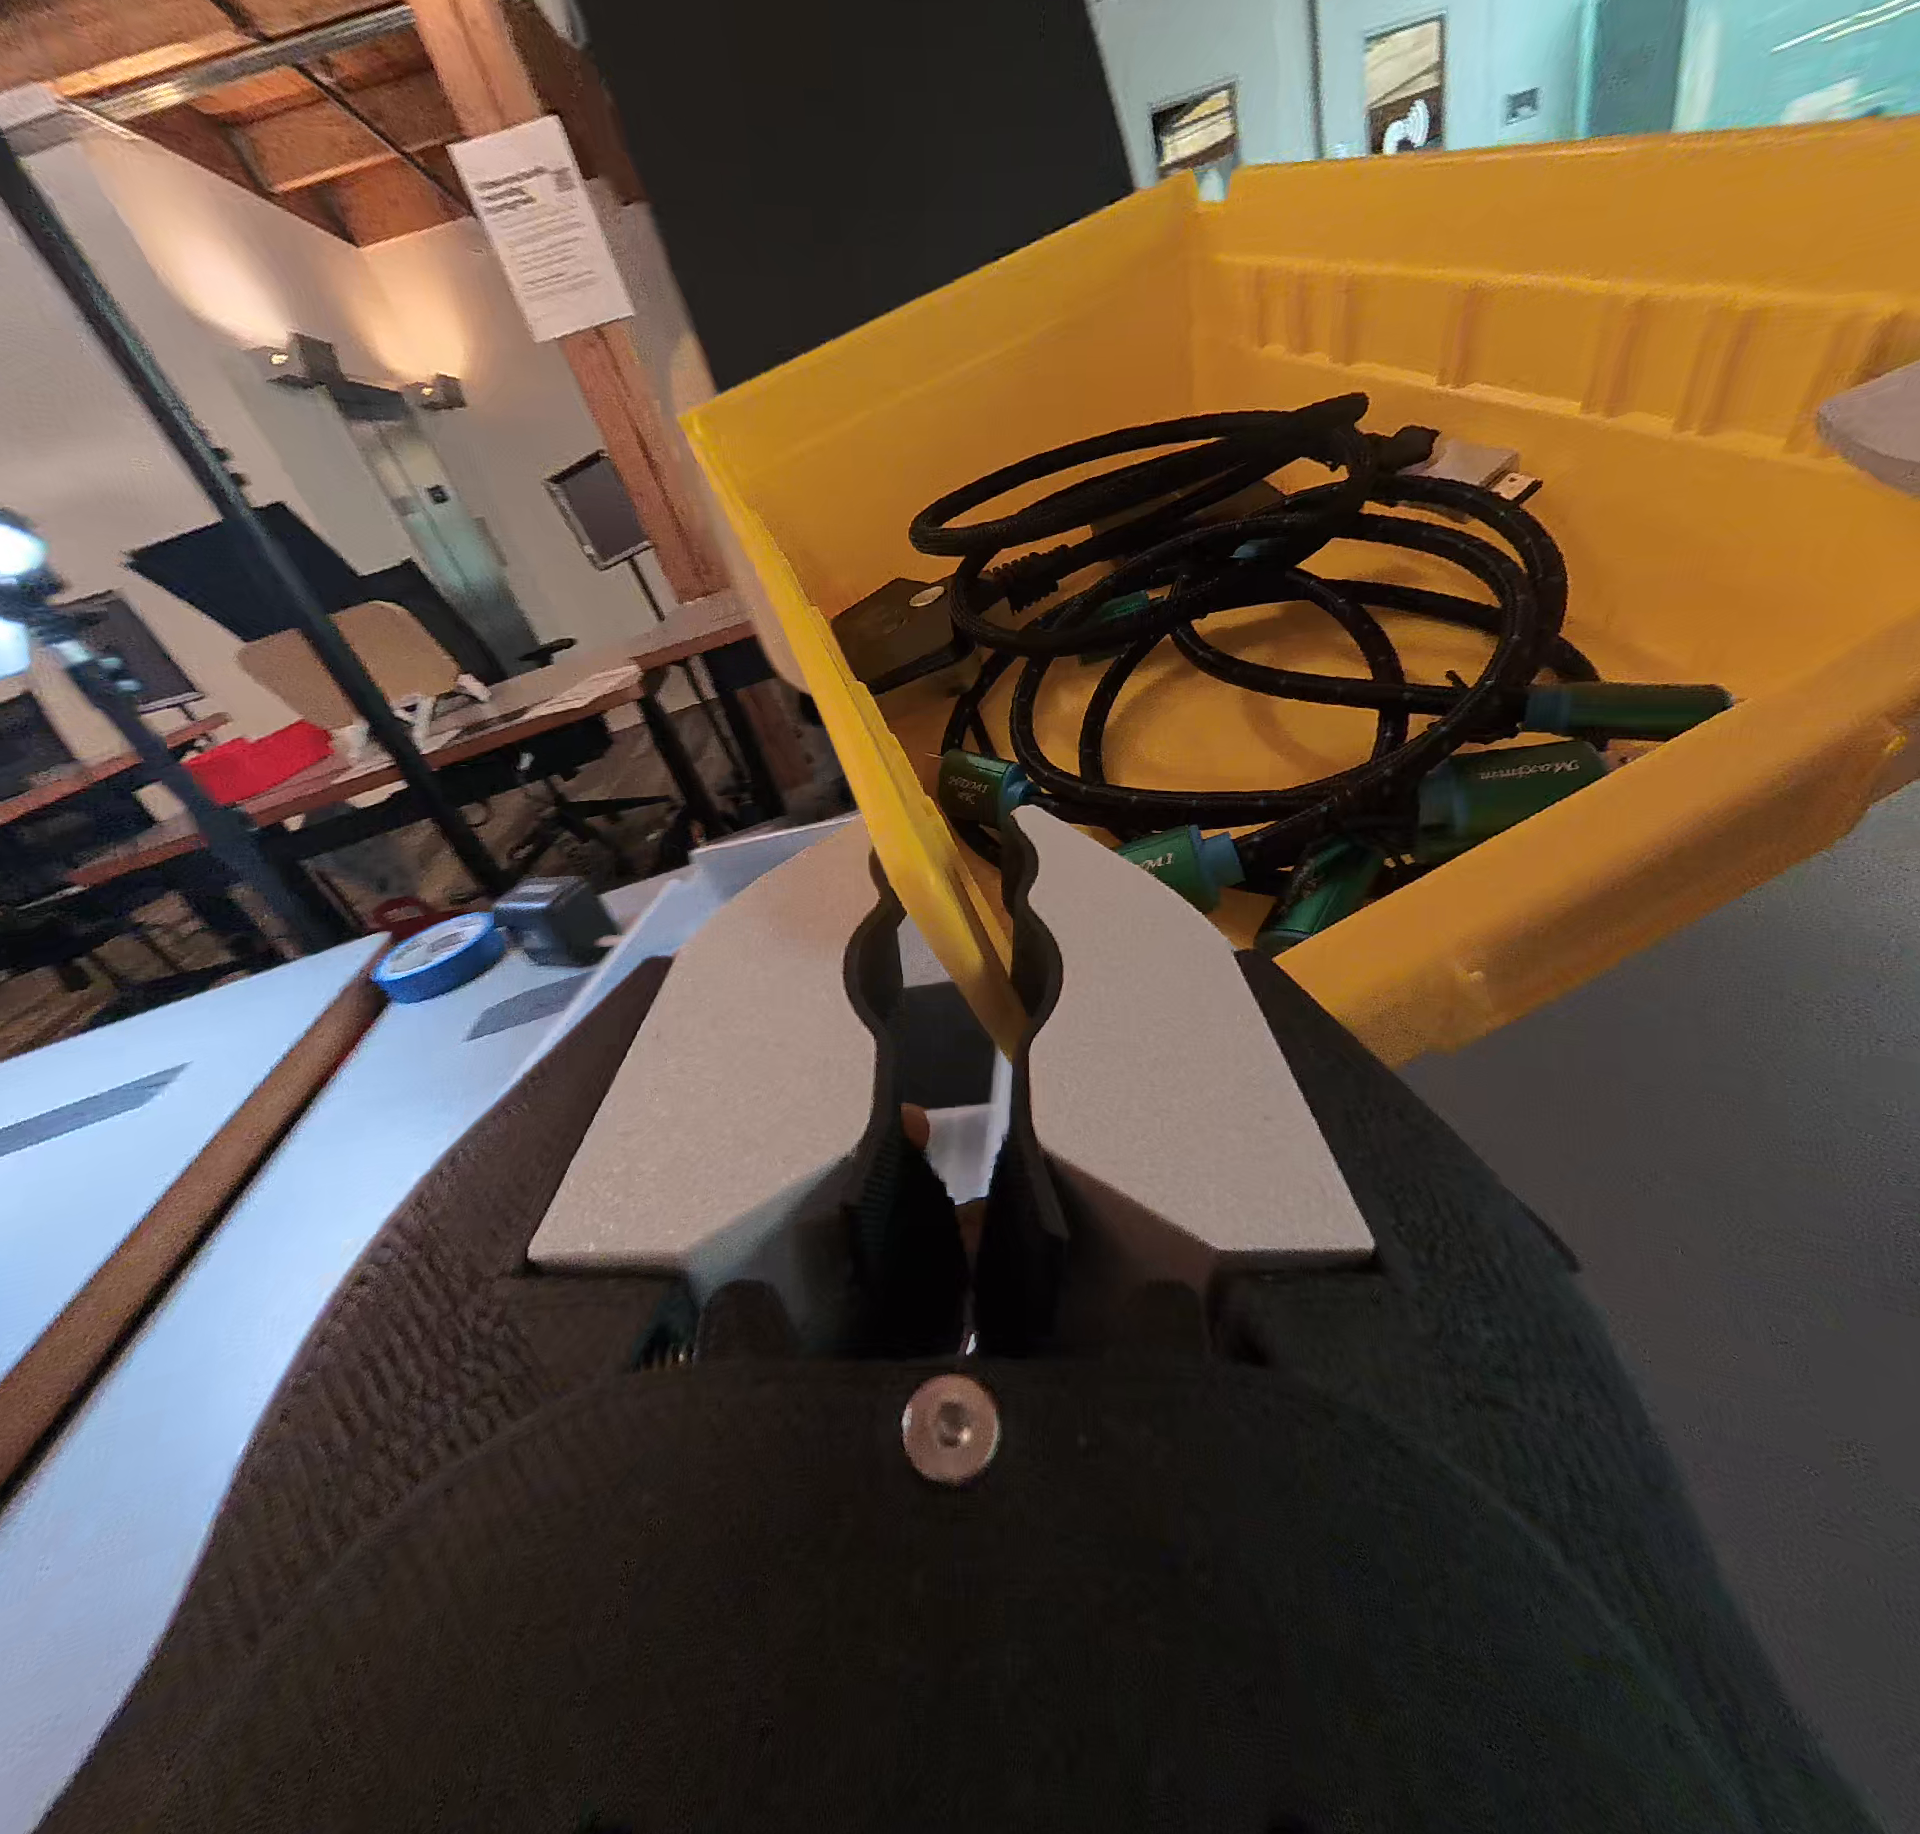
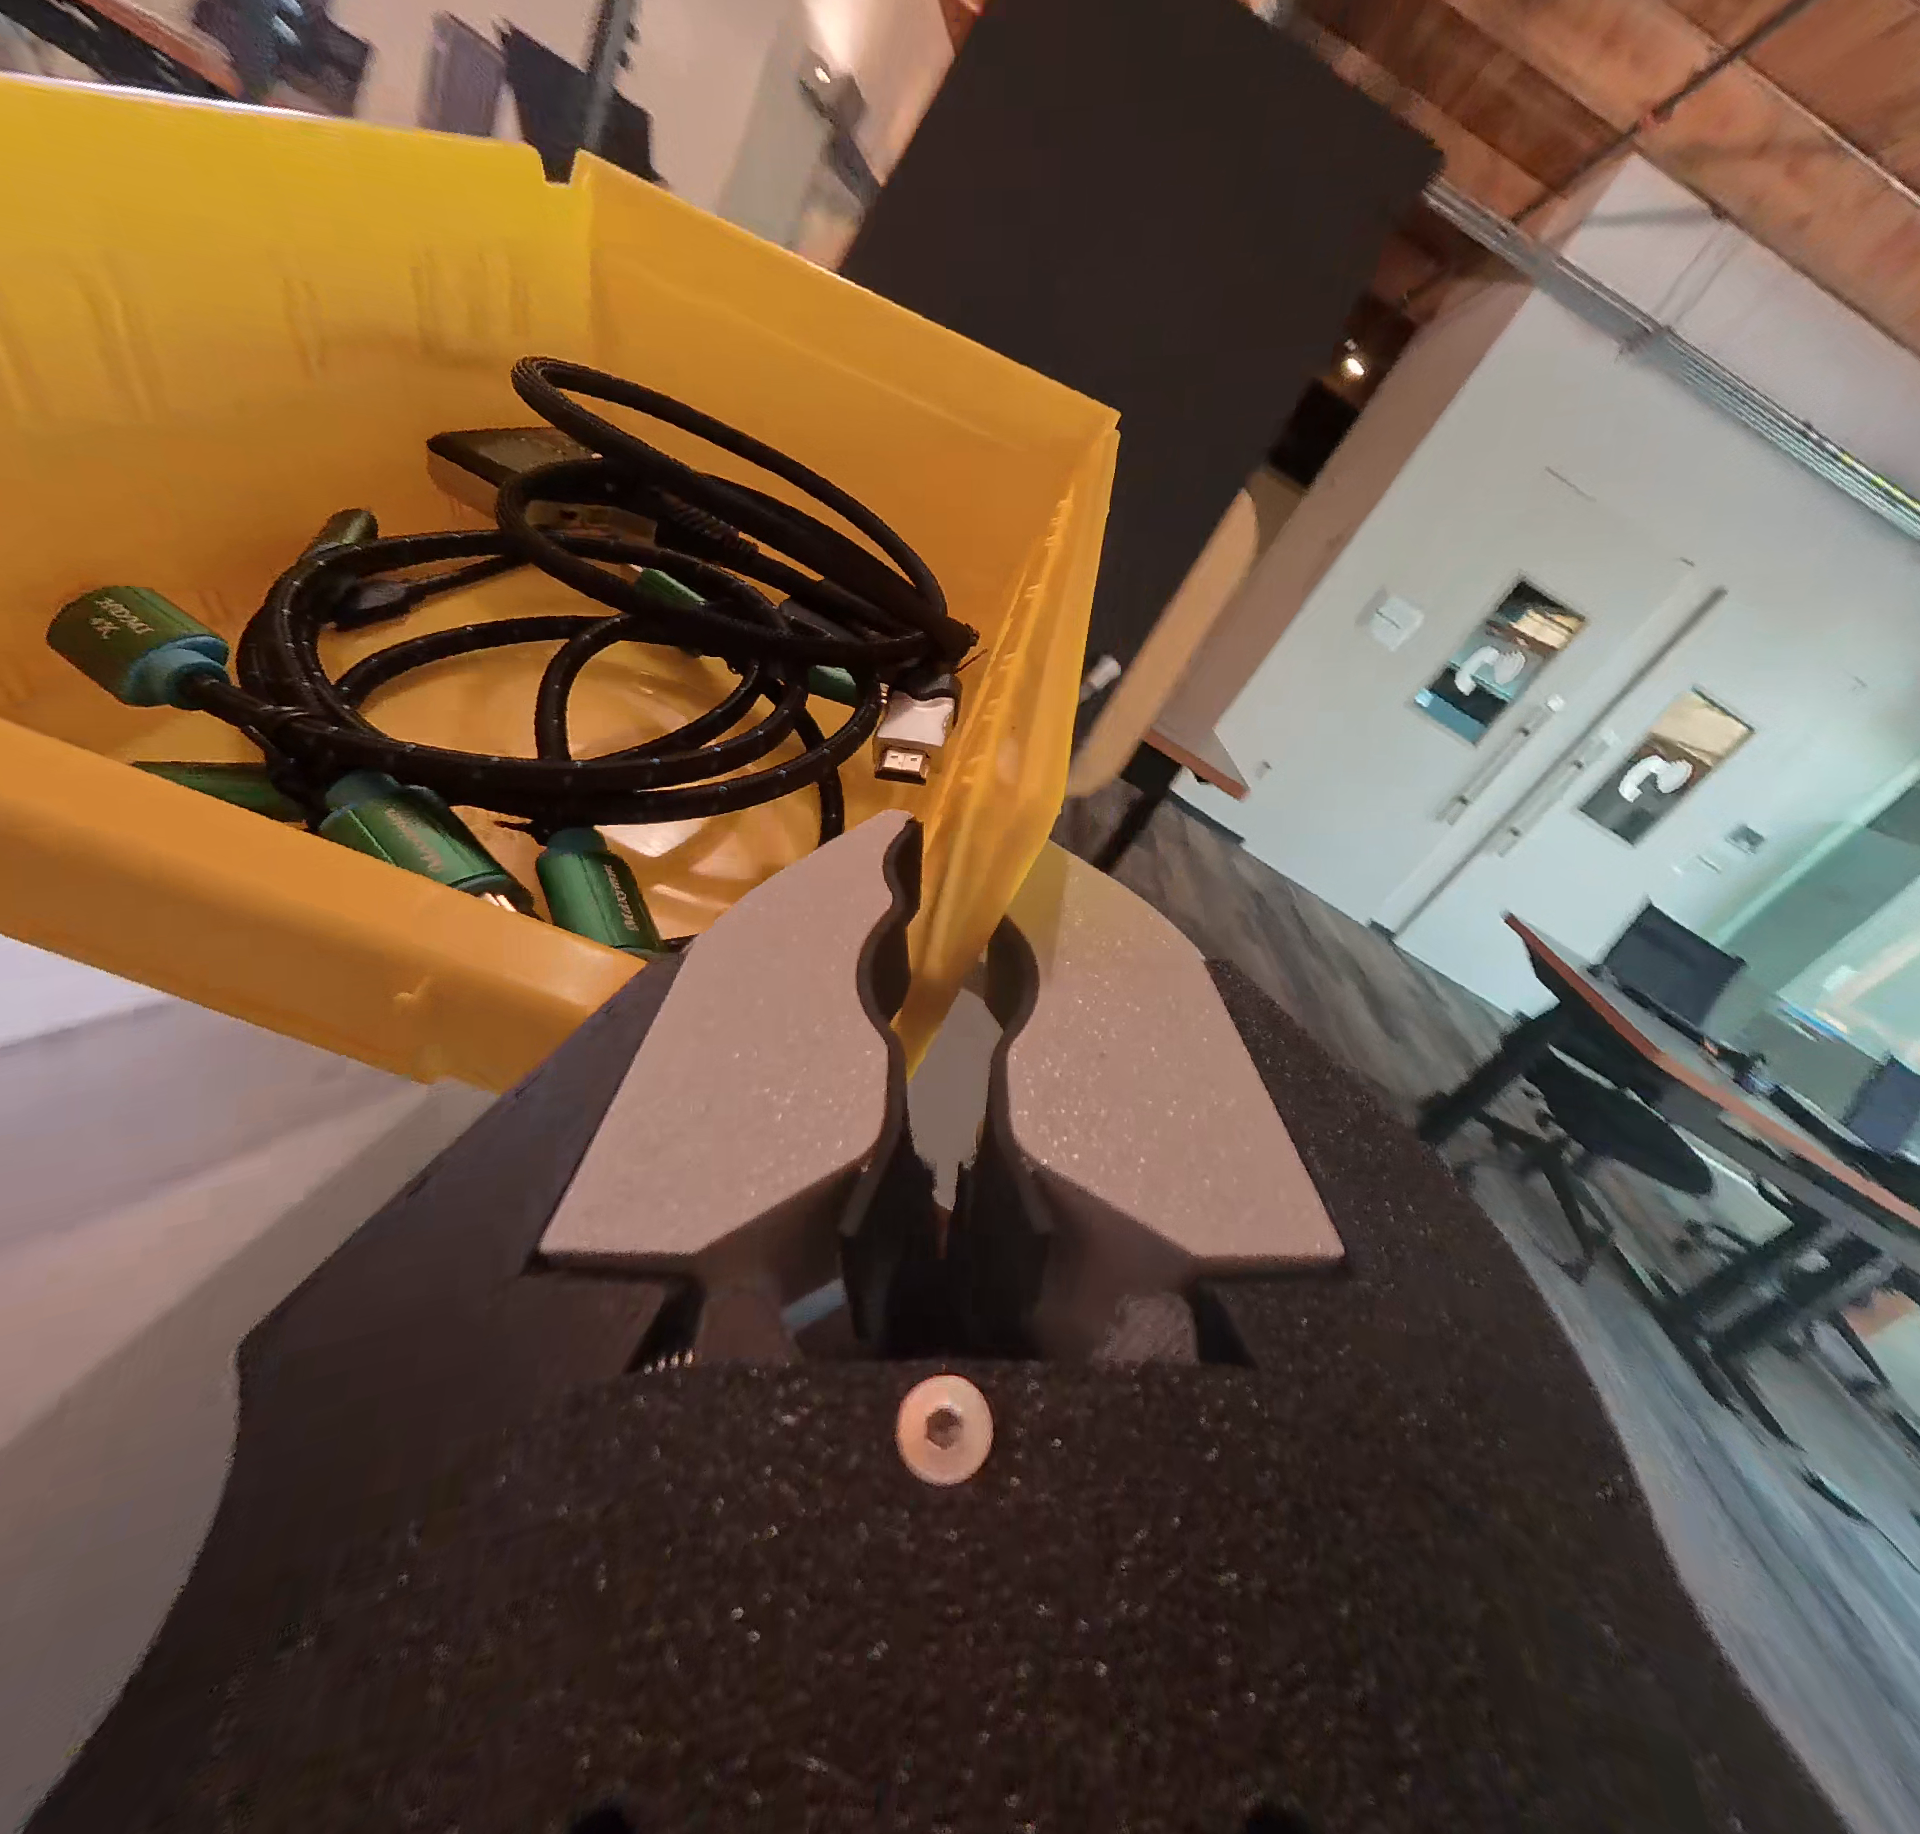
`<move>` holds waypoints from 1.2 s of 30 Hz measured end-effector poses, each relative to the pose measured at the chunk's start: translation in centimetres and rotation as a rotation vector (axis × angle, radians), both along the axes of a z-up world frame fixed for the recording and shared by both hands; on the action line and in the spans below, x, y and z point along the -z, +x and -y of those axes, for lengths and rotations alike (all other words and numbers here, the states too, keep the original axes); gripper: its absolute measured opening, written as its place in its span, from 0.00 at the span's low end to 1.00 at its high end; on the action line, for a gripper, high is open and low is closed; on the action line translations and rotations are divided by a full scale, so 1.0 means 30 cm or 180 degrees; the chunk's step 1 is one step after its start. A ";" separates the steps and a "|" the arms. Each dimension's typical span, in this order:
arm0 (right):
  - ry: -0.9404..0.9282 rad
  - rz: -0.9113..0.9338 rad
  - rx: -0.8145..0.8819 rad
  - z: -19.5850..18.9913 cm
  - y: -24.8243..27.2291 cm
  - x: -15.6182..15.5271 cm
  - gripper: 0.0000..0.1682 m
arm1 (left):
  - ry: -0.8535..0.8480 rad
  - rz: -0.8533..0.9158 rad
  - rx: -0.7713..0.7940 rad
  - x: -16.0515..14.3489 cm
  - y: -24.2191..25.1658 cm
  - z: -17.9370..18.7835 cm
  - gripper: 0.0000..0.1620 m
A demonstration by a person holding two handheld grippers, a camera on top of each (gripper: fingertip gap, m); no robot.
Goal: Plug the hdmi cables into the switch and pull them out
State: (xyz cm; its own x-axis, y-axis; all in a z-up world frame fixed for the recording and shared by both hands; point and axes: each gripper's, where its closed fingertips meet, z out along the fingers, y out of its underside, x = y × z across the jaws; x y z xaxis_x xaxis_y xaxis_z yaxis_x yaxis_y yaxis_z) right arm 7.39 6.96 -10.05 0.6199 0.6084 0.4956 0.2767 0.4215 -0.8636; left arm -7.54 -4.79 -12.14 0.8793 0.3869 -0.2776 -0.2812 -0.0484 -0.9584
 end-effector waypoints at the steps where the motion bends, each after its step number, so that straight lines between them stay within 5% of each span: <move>1: 0.0007 -0.0030 -0.0117 0.029 -0.045 -0.011 0.06 | 0.0000 -0.0027 -0.0093 -0.013 -0.033 0.042 0.10; 9: -0.0176 -0.0377 -0.1322 0.322 -0.463 -0.008 0.07 | -0.0142 -0.0305 -0.1070 -0.061 -0.310 0.454 0.10; 19: -0.0055 0.0084 -0.2201 0.733 -0.837 0.223 0.09 | -0.0627 -0.0178 -0.1921 0.132 -0.534 0.925 0.10; 26: -0.0072 0.0710 -0.2240 0.797 -0.943 0.451 0.10 | -0.0835 0.0268 -0.1877 0.376 -0.639 0.983 0.09; 32: -0.0153 0.1183 -0.2135 0.759 -0.977 0.551 0.13 | -0.0837 0.0256 -0.1838 0.452 -0.693 0.945 0.10; 36: -0.0120 0.1490 -0.2495 0.797 -0.943 0.565 0.29 | -0.0523 0.0477 -0.1935 0.478 -0.752 0.934 0.09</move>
